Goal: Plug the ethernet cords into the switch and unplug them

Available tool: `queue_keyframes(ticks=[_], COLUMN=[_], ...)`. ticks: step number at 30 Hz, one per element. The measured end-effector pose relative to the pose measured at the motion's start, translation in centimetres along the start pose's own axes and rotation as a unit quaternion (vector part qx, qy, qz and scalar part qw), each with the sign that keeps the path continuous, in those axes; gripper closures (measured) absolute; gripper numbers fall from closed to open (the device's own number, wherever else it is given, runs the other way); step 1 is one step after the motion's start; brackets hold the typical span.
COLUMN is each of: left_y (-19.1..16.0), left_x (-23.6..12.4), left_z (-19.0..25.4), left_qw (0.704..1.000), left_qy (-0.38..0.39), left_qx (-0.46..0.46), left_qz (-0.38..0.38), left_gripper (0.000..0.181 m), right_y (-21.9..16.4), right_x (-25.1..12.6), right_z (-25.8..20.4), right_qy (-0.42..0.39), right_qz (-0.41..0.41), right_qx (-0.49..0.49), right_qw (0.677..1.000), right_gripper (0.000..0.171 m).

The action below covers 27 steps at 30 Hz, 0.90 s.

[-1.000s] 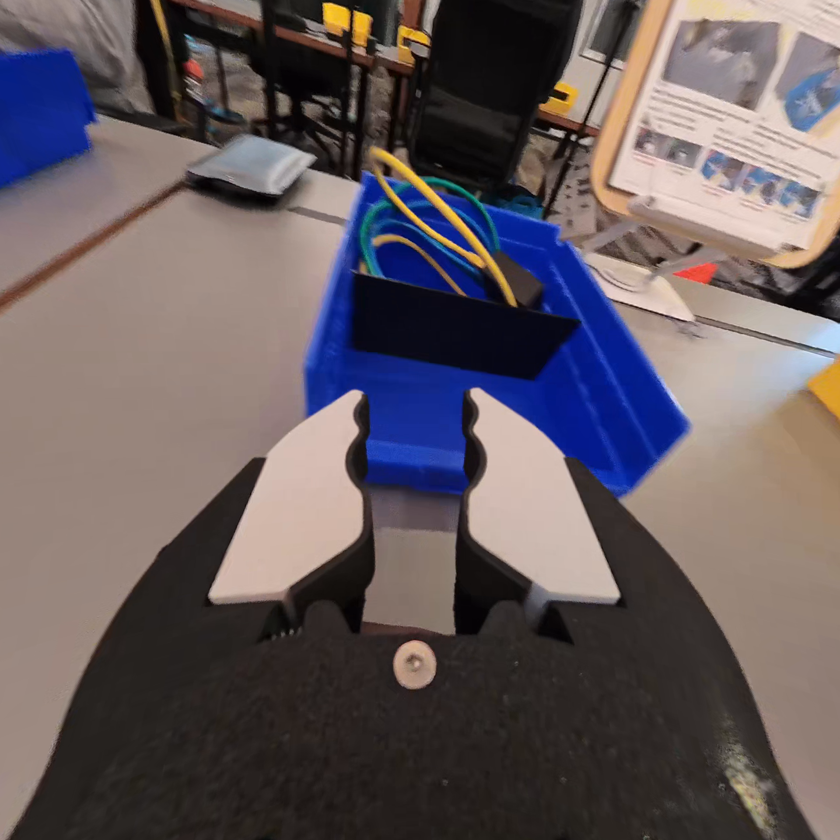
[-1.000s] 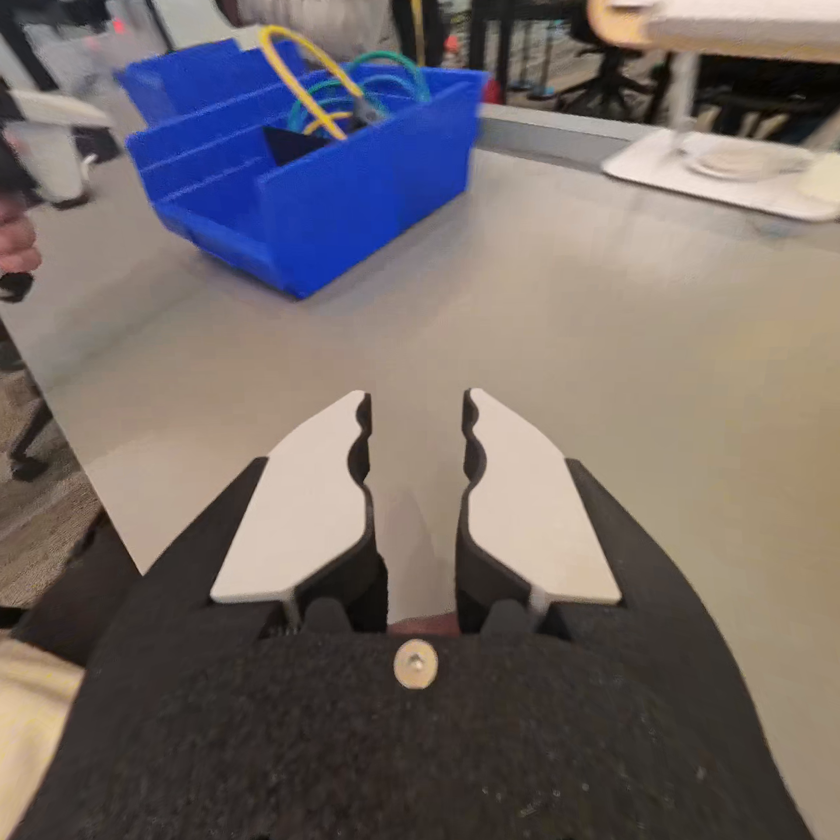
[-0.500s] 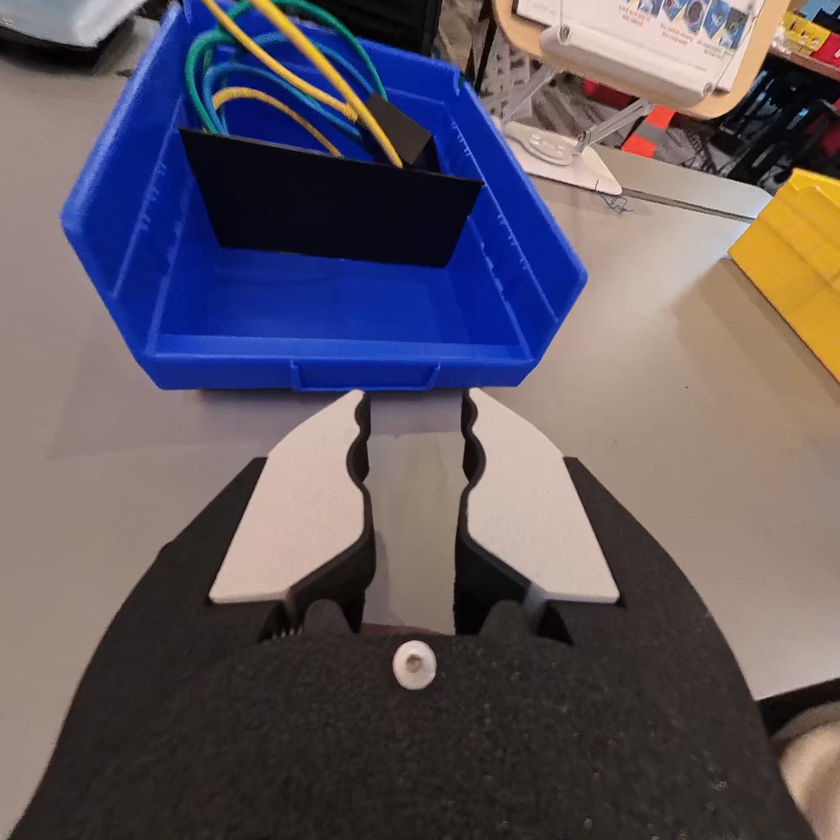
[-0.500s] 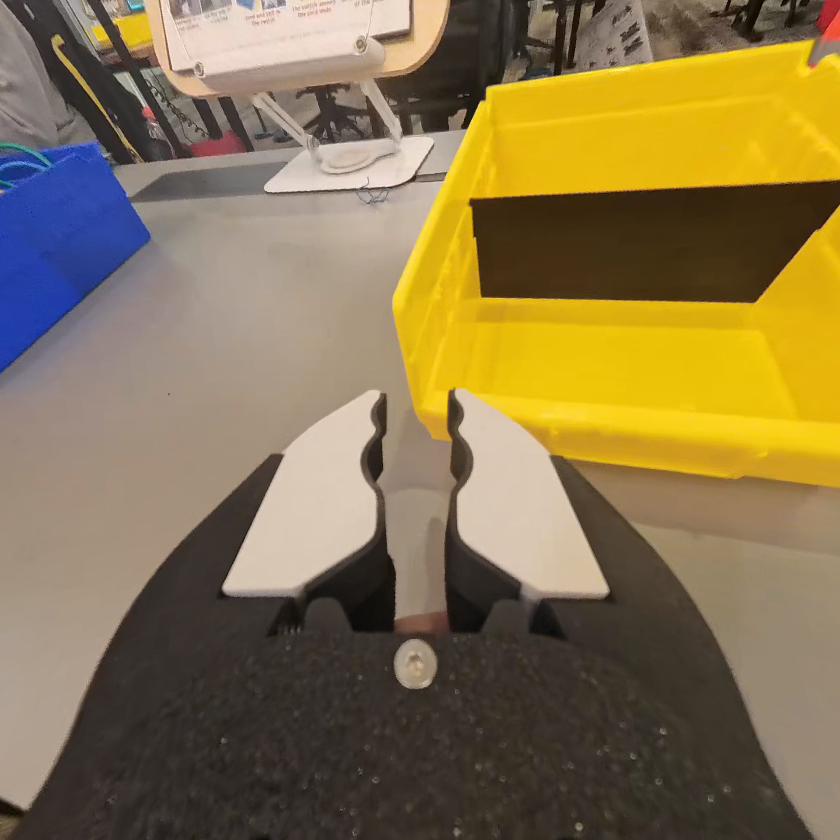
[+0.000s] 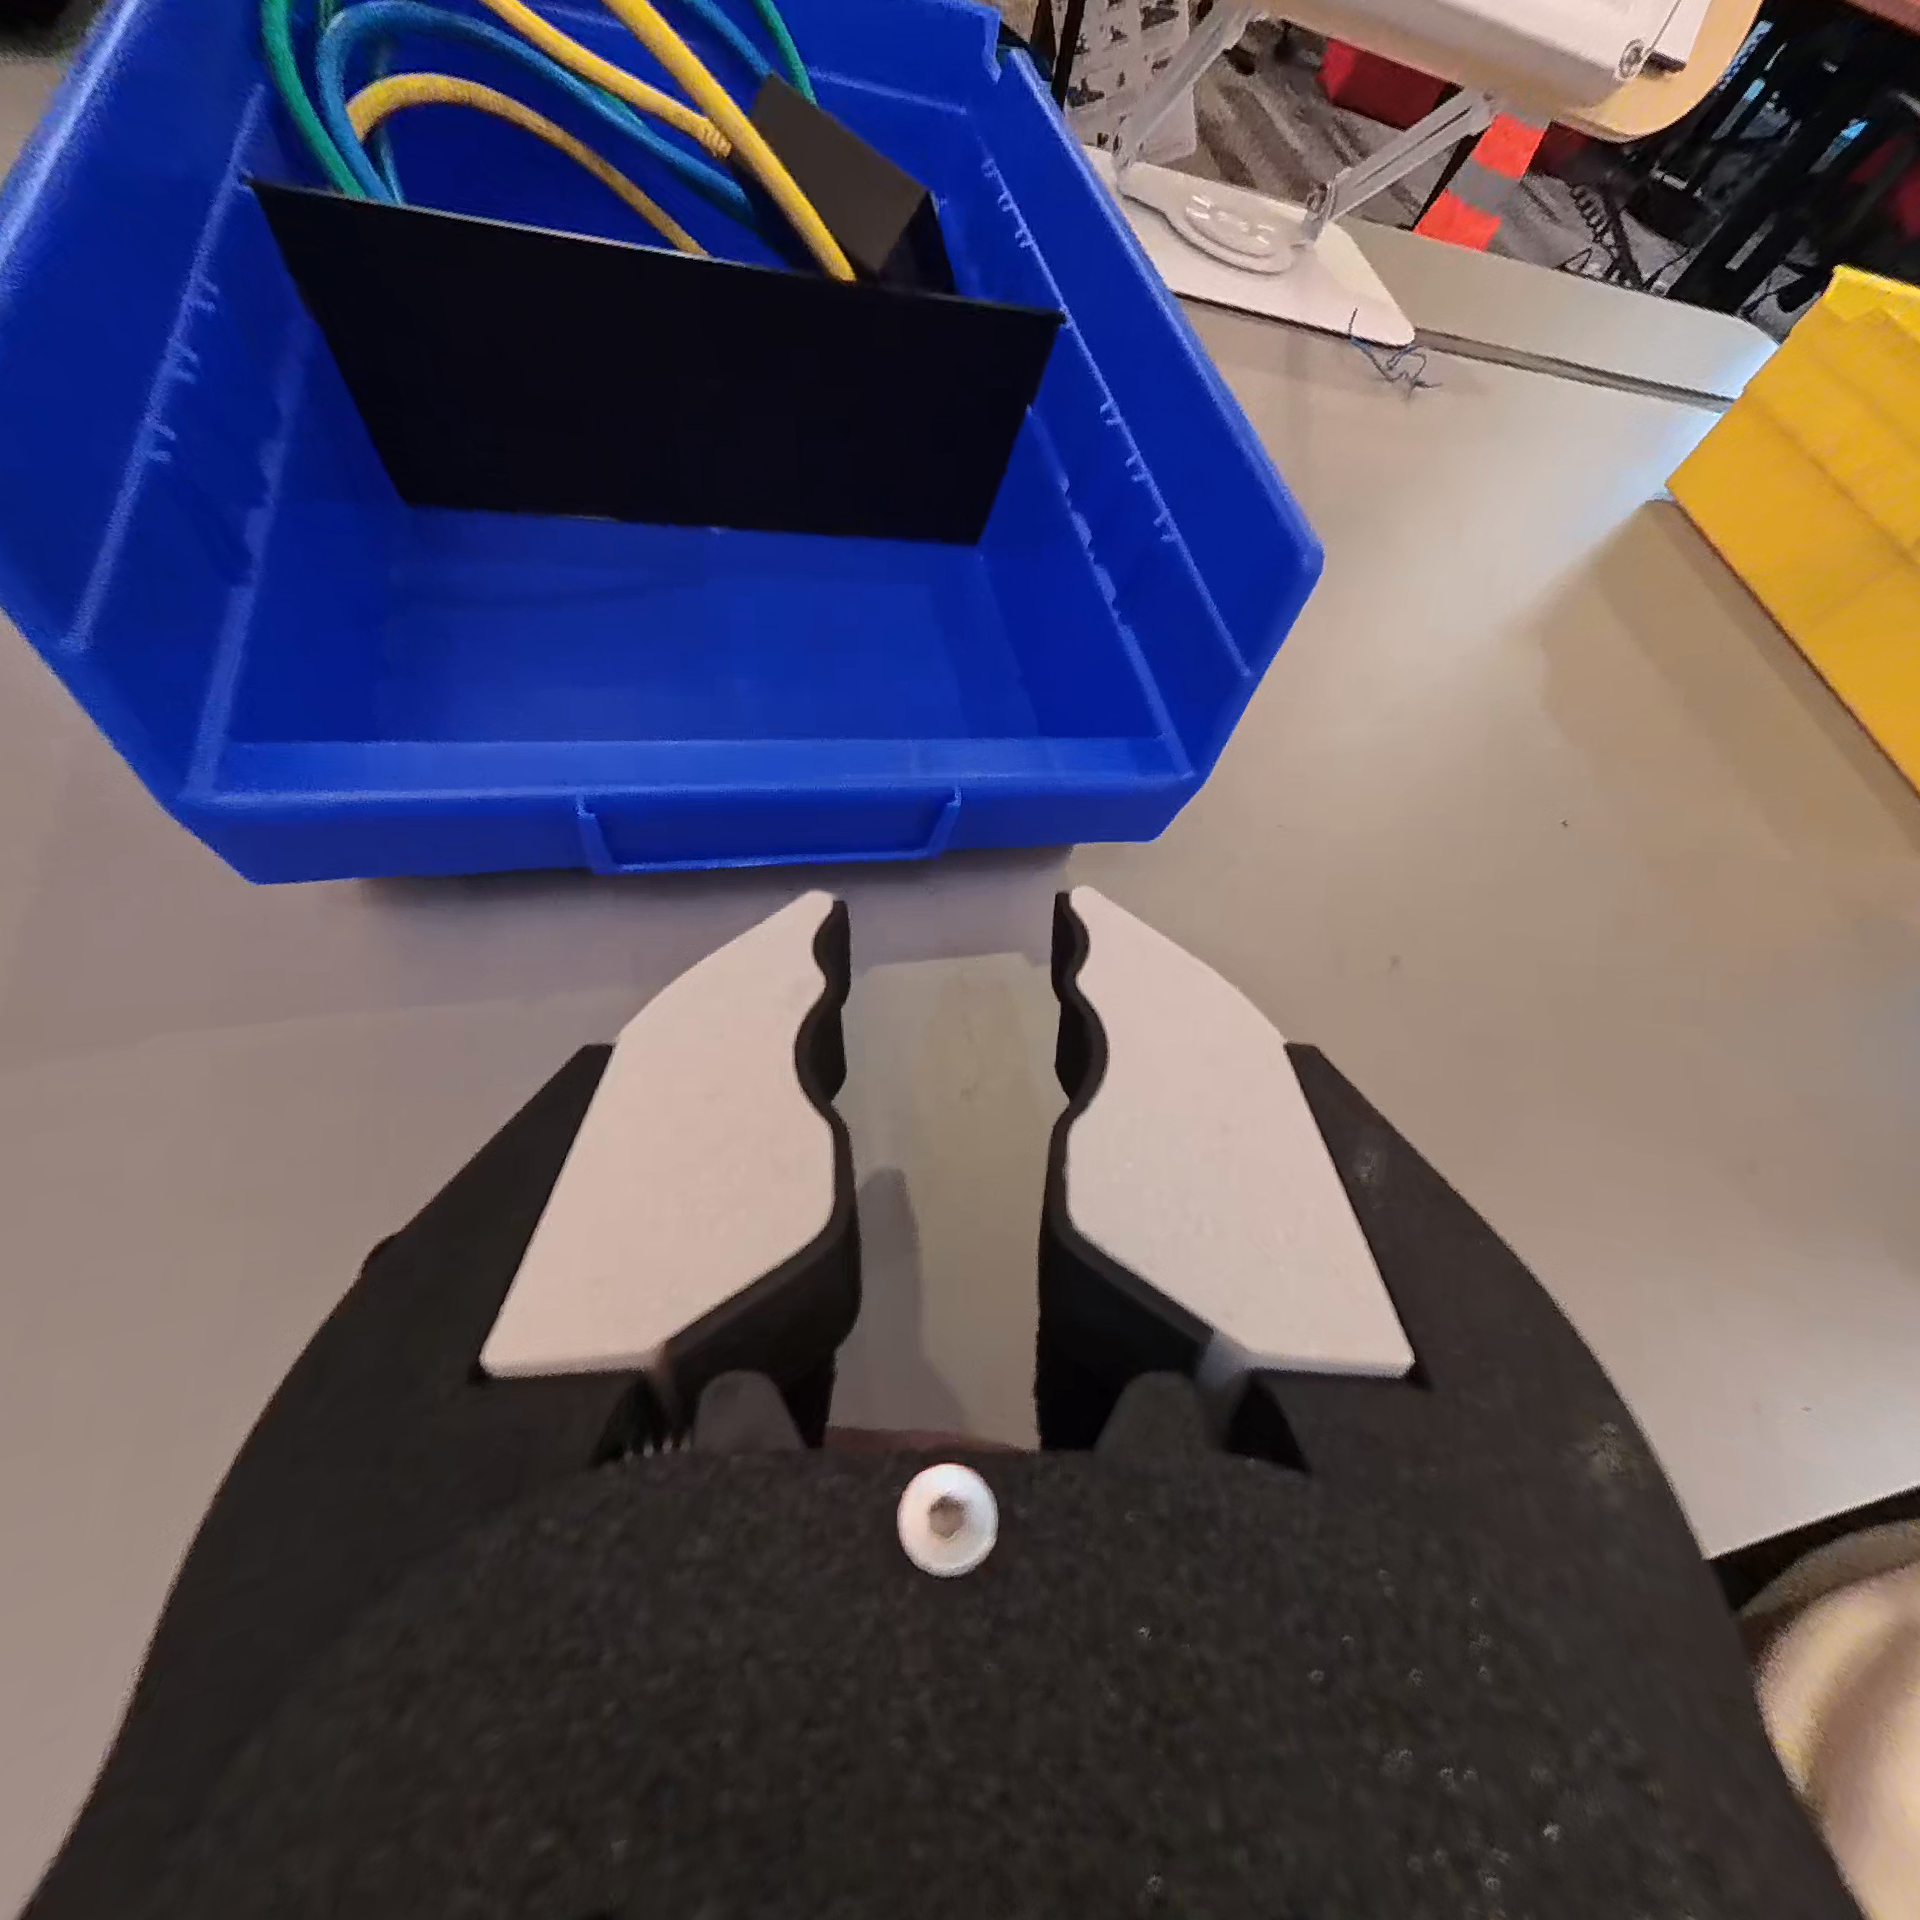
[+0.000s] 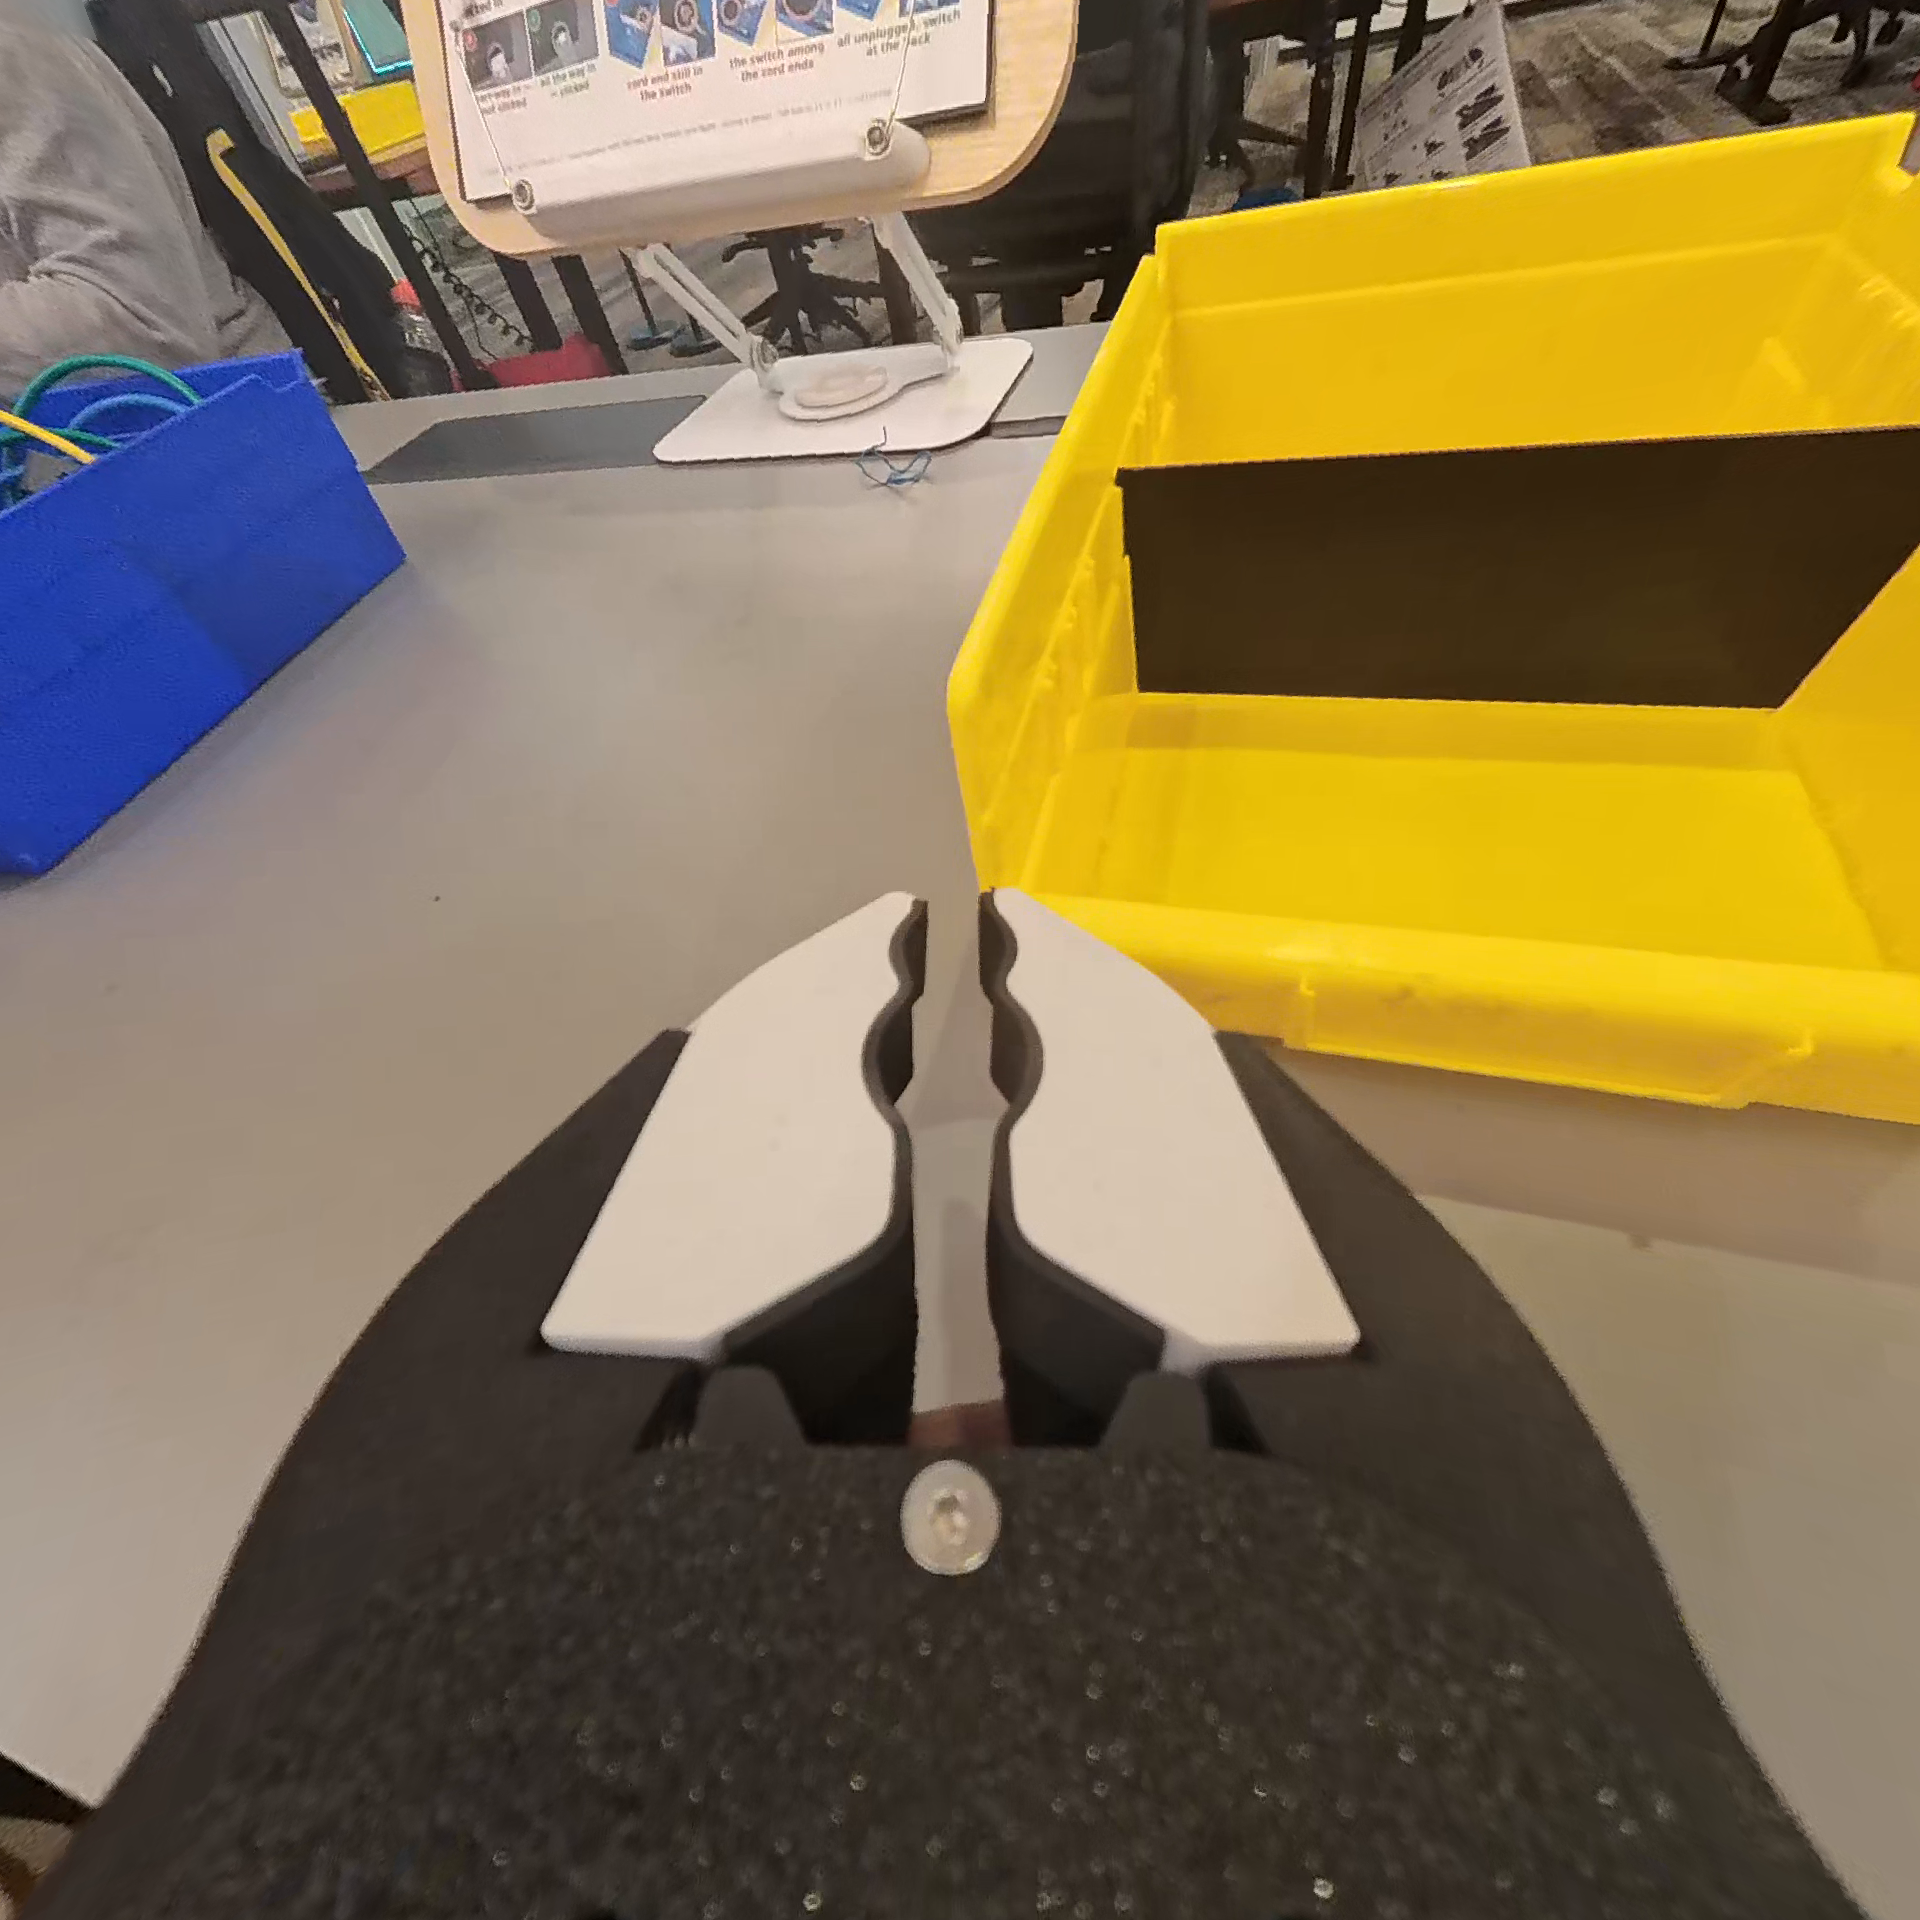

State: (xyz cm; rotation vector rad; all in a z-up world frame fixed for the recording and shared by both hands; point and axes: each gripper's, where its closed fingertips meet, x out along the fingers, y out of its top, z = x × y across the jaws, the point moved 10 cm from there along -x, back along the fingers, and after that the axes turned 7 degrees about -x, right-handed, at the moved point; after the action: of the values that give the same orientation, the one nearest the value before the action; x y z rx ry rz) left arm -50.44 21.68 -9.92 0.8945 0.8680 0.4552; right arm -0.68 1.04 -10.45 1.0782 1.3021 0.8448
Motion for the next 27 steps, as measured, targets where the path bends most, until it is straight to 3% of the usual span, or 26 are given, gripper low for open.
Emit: queue_keyframes(ticks=[24,27], left_y=[-0.4,1.0], left_x=[0.5,0.2], left_z=[0.5,1.2], left_qw=[1.000,0.999], left_qy=[-0.011,-0.032], left_qx=[0.011,0.017], left_qz=[-0.024,0.018], left_gripper=[0.145,0.148], right_y=[-0.2,-0.3], right_x=[0.4,0.5], right_z=[-0.9,-1.0], right_qy=[0.014,0.012], right_qz=[-0.018,-0.018], right_qx=[-0.020,-0.020], right_qw=[1.000,1.000], right_gripper=[0.162,0.160])
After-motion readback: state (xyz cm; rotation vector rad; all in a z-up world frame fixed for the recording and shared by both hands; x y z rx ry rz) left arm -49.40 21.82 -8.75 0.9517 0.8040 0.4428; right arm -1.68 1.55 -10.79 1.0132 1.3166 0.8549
